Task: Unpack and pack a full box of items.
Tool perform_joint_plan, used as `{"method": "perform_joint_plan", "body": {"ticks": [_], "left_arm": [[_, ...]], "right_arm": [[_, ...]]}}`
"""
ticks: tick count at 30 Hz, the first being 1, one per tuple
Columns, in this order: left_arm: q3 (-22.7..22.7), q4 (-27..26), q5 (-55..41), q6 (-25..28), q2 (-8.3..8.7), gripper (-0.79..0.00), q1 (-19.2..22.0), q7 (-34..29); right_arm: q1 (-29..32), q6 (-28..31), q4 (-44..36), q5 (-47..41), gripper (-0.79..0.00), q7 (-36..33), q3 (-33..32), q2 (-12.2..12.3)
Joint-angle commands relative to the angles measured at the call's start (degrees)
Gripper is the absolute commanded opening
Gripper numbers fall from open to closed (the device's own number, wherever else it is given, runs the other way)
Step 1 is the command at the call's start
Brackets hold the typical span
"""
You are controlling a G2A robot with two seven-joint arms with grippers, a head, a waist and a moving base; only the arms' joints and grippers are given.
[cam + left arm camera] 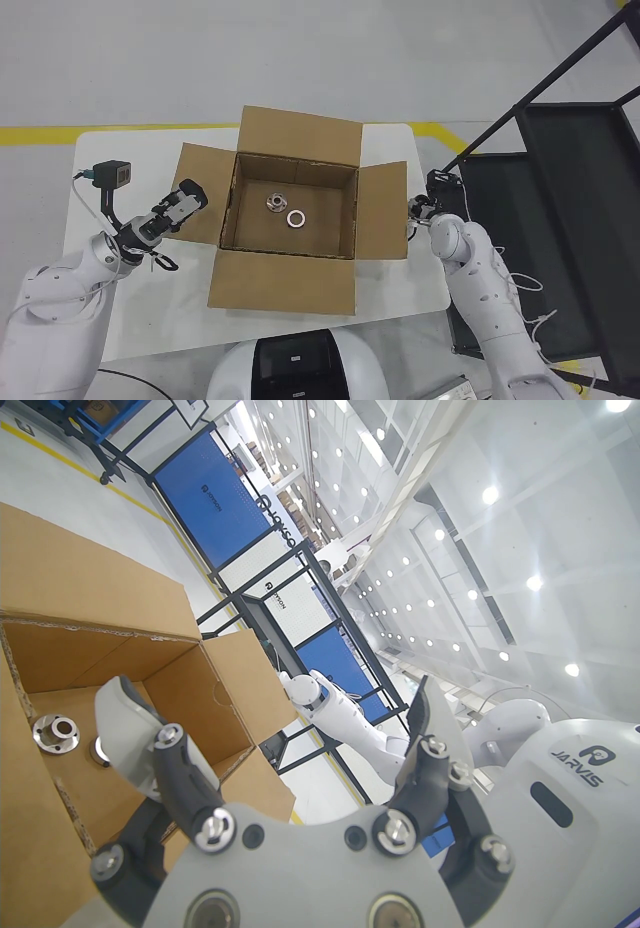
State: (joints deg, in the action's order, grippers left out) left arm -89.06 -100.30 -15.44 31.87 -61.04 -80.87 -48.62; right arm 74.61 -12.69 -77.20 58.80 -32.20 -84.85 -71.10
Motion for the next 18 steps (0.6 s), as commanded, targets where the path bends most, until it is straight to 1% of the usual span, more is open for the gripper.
{"method": "perform_joint_plan", "body": {"ticks": [1,5,10,14,18], "left_arm": [[0.0,0.0,0.0,0.0,0.00,0.000,0.0,0.0],[0.0,0.0,0.0,0.0,0.00,0.000,0.0,0.0],[0.0,0.0,0.0,0.0,0.00,0.000,0.0,0.0],[0.0,0.0,0.0,0.0,0.00,0.000,0.0,0.0],[0.0,0.0,0.0,0.0,0.00,0.000,0.0,0.0]], "right_arm": [[1.4,0.5,-1.9,0.2,-0.785,0.2,-0.2,0.1],[4.5,1.4,-5.6,-0.3,-0.785,1.6,-0.6,0.1],[8.2,1.7,-11.2,-0.1,-0.785,5.3,-1.6,0.2],[12.5,0.6,-19.0,1.1,-0.785,7.7,-3.3,0.4],[18.8,-1.8,-29.0,2.6,-0.785,10.5,-5.2,0.4]]}}
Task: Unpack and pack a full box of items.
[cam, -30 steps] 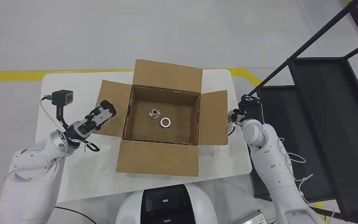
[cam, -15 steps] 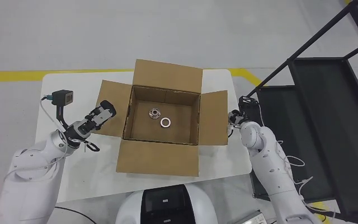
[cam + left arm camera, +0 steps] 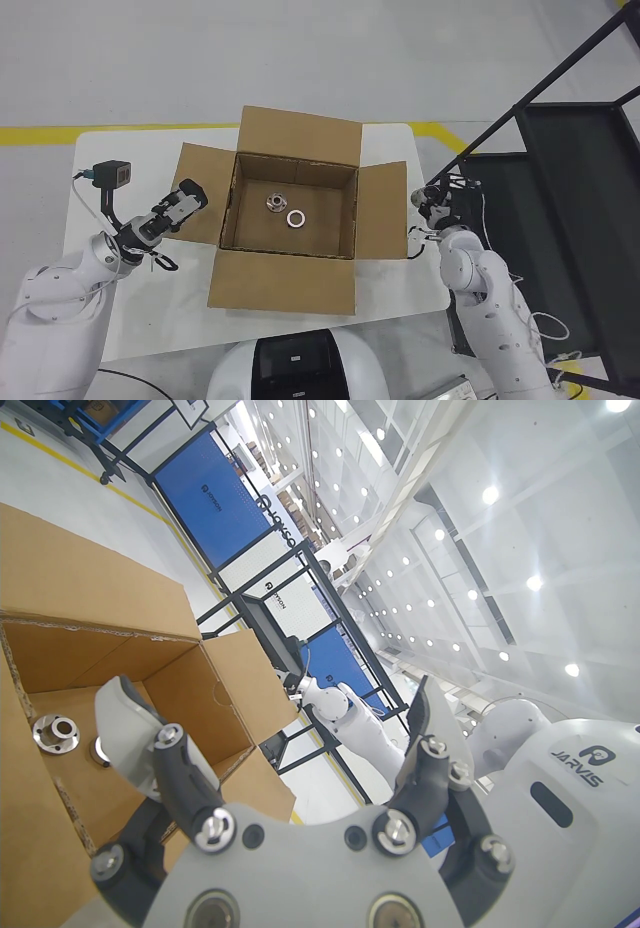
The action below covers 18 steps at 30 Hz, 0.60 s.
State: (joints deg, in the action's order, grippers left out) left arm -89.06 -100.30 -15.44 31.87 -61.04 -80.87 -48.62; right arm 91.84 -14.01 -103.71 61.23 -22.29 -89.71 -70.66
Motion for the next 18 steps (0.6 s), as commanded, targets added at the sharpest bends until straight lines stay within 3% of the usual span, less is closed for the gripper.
{"method": "perform_joint_plan", "body": {"ticks": [1,8,14,18], "left_arm": [[0.0,0.0,0.0,0.0,0.00,0.000,0.0,0.0],[0.0,0.0,0.0,0.0,0.00,0.000,0.0,0.0],[0.0,0.0,0.0,0.0,0.00,0.000,0.0,0.0],[0.0,0.0,0.0,0.0,0.00,0.000,0.0,0.0]], "right_arm": [[3.3,-1.0,-4.9,0.6,-0.785,1.6,-0.9,0.0],[13.9,-1.5,-20.3,2.9,-0.785,10.4,-2.8,-0.3],[16.6,7.9,-28.4,7.2,-0.785,12.3,-0.2,0.0],[13.6,15.2,-29.4,12.2,-0.785,7.5,4.8,0.3]]}}
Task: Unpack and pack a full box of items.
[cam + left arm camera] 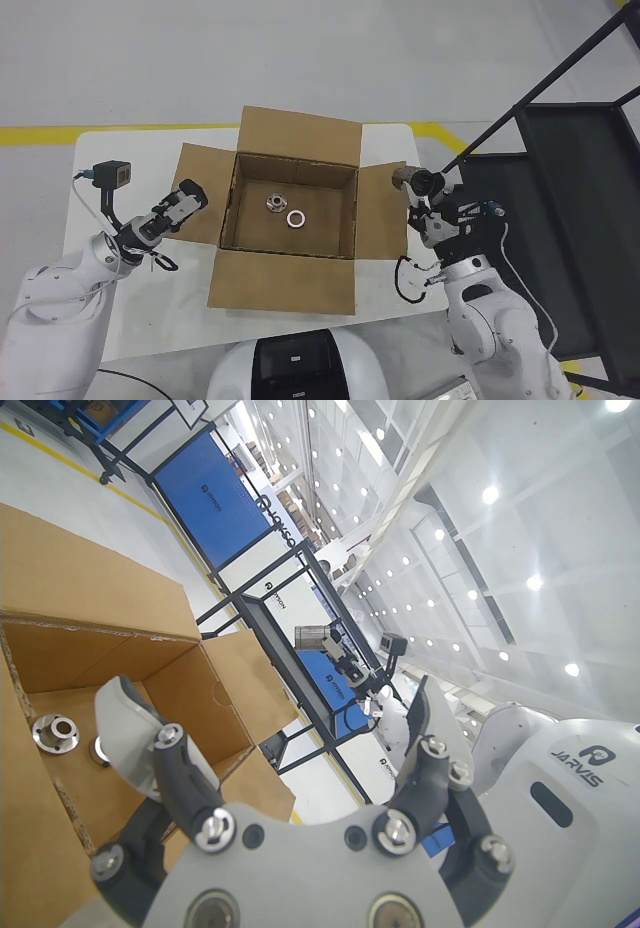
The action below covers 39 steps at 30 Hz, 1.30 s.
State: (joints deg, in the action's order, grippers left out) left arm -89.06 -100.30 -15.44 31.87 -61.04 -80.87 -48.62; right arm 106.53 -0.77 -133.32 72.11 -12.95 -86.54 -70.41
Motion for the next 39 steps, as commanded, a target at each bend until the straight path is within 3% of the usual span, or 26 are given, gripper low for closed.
{"method": "perform_joint_plan", "body": {"ticks": [1,5,10,14,19,28,35,36,37,38,39], "left_arm": [[0.0,0.0,0.0,0.0,0.00,0.000,0.0,0.0],[0.0,0.0,0.0,0.0,0.00,0.000,0.0,0.0],[0.0,0.0,0.0,0.0,0.00,0.000,0.0,0.0],[0.0,0.0,0.0,0.0,0.00,0.000,0.0,0.0],[0.0,0.0,0.0,0.0,0.00,0.000,0.0,0.0],[0.0,0.0,0.0,0.0,0.00,0.000,0.0,0.0],[0.0,0.0,0.0,0.0,0.00,0.000,0.0,0.0],[0.0,0.0,0.0,0.0,0.00,0.000,0.0,0.0],[0.0,0.0,0.0,0.0,0.00,0.000,0.0,0.0],[0.0,0.0,0.0,0.0,0.00,0.000,0.0,0.0],[0.0,0.0,0.0,0.0,0.00,0.000,0.0,0.0]], "right_arm": [[-2.7,2.9,0.6,3.2,-0.785,-3.7,3.2,0.1],[-11.6,7.3,6.8,6.8,-0.785,-11.6,13.3,-0.3],[-25.1,4.1,19.0,12.1,-0.785,-20.5,25.7,-2.3],[-34.4,1.8,28.5,8.3,-0.785,-23.5,32.2,-4.5],[-45.2,3.6,40.4,3.8,-0.785,-27.1,38.3,-7.1],[-55.4,12.6,56.7,-3.9,-0.785,-26.4,45.0,-10.7],[-58.7,10.7,64.1,-6.8,-0.785,-26.7,45.3,-12.2],[-59.0,10.4,64.9,-7.2,-0.529,-26.9,45.2,-12.4],[-59.3,10.4,65.6,-7.4,-0.194,-27.0,45.1,-12.5],[-59.5,10.5,66.3,-7.9,0.000,-26.9,45.0,-12.6],[-59.7,10.4,66.8,-8.3,0.000,-26.8,44.8,-12.7]]}}
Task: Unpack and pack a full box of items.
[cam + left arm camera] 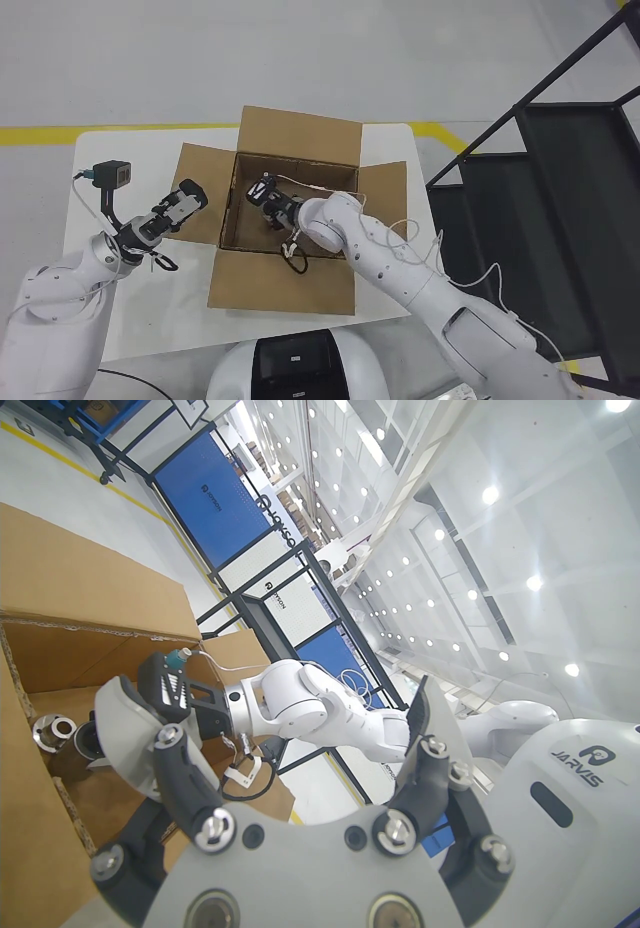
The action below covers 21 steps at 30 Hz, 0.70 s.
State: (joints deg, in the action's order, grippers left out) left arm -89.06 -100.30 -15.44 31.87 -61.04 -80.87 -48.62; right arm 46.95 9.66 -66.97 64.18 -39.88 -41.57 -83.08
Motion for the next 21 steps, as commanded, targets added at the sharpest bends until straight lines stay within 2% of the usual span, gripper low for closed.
{"method": "perform_joint_plan", "body": {"ticks": [1,5,9,16,21], "left_arm": [[0.0,0.0,0.0,0.0,0.00,0.000,0.0,0.0],[0.0,0.0,0.0,0.0,0.00,0.000,0.0,0.0],[0.0,0.0,0.0,0.0,0.00,0.000,0.0,0.0],[0.0,0.0,0.0,0.0,0.00,0.000,0.0,0.0],[0.0,0.0,0.0,0.0,0.00,0.000,0.0,0.0]], "right_arm": [[-0.3,0.3,0.9,-0.4,0.000,0.1,-0.2,-0.1],[0.1,2.2,0.3,-0.7,0.000,0.4,-1.0,0.0],[3.0,3.4,-5.1,-1.0,0.000,0.2,-4.4,1.3],[15.5,7.2,-26.9,-3.7,0.000,-3.4,-15.7,5.3],[24.8,9.7,-40.4,-10.0,0.000,-7.9,-23.6,7.3]]}}
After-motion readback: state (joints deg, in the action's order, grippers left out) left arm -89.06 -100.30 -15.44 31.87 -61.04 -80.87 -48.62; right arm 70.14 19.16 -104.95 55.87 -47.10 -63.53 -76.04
